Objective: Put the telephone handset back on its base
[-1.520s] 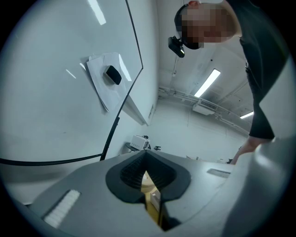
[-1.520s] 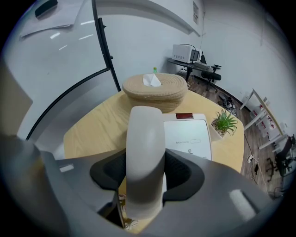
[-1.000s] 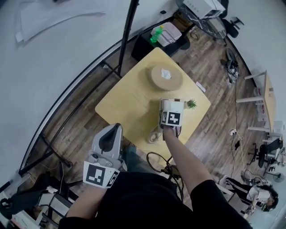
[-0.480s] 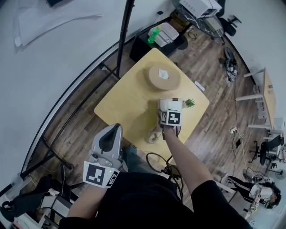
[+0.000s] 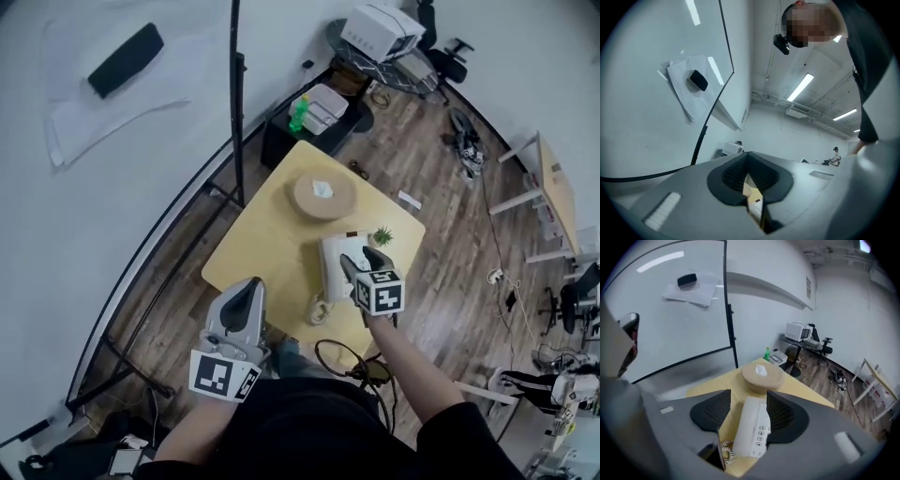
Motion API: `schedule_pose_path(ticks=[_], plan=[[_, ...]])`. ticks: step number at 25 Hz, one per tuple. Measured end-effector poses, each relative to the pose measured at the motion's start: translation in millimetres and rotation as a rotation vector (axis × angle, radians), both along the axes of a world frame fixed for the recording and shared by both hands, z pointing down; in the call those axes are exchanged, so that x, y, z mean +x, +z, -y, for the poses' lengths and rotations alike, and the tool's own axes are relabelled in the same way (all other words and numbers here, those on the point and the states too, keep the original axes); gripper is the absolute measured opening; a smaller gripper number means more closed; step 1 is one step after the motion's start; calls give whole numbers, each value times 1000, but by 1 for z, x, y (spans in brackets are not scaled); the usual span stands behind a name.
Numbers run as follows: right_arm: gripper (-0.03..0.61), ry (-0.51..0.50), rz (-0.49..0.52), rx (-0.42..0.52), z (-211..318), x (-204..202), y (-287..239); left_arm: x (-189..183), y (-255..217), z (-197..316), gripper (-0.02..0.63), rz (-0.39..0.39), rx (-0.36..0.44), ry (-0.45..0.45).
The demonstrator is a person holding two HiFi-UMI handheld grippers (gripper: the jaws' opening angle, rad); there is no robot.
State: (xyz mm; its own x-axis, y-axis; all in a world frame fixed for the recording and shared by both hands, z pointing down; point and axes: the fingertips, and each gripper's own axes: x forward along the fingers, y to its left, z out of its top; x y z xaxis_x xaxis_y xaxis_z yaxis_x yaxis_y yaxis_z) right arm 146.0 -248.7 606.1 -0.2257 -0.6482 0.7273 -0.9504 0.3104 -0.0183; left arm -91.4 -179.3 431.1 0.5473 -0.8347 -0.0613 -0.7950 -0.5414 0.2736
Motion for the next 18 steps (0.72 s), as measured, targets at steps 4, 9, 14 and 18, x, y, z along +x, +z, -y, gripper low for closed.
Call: schedule_pose_path(ticks=[4,9,14,18], plan=[[216,-40,24,151,-14,0,-66,19,-20,1,0,9,35,46],[117,-44,40,342,-34,3,-133,43,-44,2,0,23,80,96],[44,-28,66,502,-57,3,-170,58,-59,1,0,39,110,130],[14,-14,112,571,-74,-1,-185,66,-68,2,0,51,126,150]])
